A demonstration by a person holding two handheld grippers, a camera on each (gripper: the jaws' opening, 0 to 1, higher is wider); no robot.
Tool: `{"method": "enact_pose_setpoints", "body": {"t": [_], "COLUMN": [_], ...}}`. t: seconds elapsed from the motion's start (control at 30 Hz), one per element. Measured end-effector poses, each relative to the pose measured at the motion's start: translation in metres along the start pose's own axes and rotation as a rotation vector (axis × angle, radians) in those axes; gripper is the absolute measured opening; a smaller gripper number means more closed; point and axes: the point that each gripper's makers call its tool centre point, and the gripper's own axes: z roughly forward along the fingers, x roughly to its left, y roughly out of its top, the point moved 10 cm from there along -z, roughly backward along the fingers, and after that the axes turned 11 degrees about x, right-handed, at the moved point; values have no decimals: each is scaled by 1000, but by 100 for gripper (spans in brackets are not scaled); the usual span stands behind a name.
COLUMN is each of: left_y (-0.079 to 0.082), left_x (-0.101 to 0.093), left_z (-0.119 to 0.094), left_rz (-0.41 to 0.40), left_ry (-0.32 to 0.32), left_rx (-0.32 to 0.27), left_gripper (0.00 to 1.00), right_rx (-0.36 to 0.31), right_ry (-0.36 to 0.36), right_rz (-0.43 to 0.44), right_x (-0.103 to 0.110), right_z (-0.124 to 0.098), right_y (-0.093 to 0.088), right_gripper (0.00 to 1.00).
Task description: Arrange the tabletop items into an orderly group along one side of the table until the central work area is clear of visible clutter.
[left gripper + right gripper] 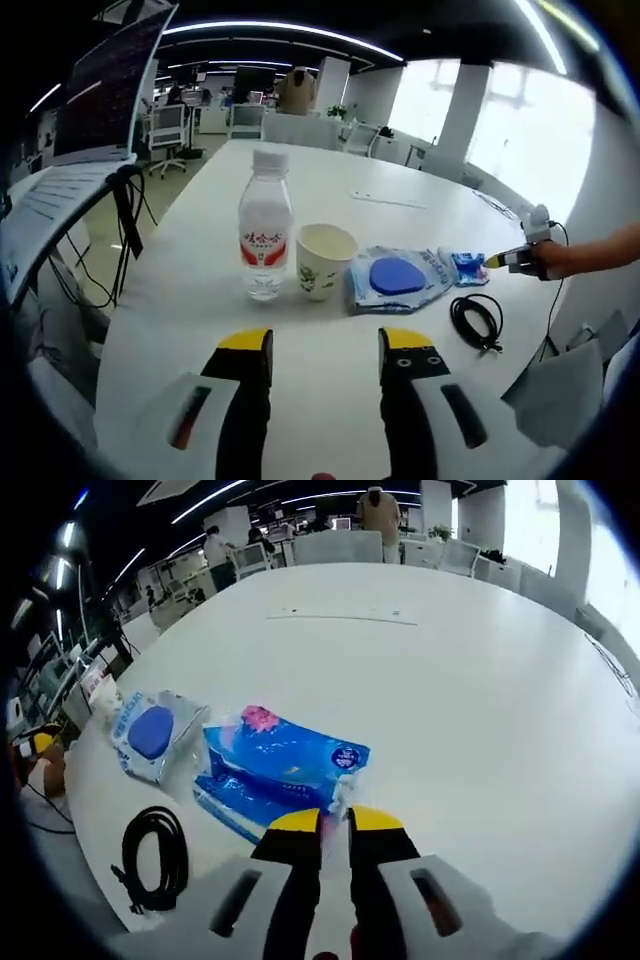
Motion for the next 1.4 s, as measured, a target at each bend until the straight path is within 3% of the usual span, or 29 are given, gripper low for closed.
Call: {"method": "enact_pose_setpoints", "body": {"t": [0.37, 0.77, 1.4], "left_y": [-1, 1, 6], "left_x": [-1, 3, -2], "left_z": [0, -2, 2], "left_rz": [-2, -2, 7], "left_ry": [0, 6, -6], "left_rx": [0, -2, -4], "left_gripper": [41, 41, 41], "right_rx": [6, 8, 5], "right_ry": [6, 30, 33], "right_rz": [-41, -161, -152], "right_x": [-2, -5, -7], "right_z": [1, 4, 1], "right_y": [2, 13, 4], "right_gripper": [2, 1, 2]}}
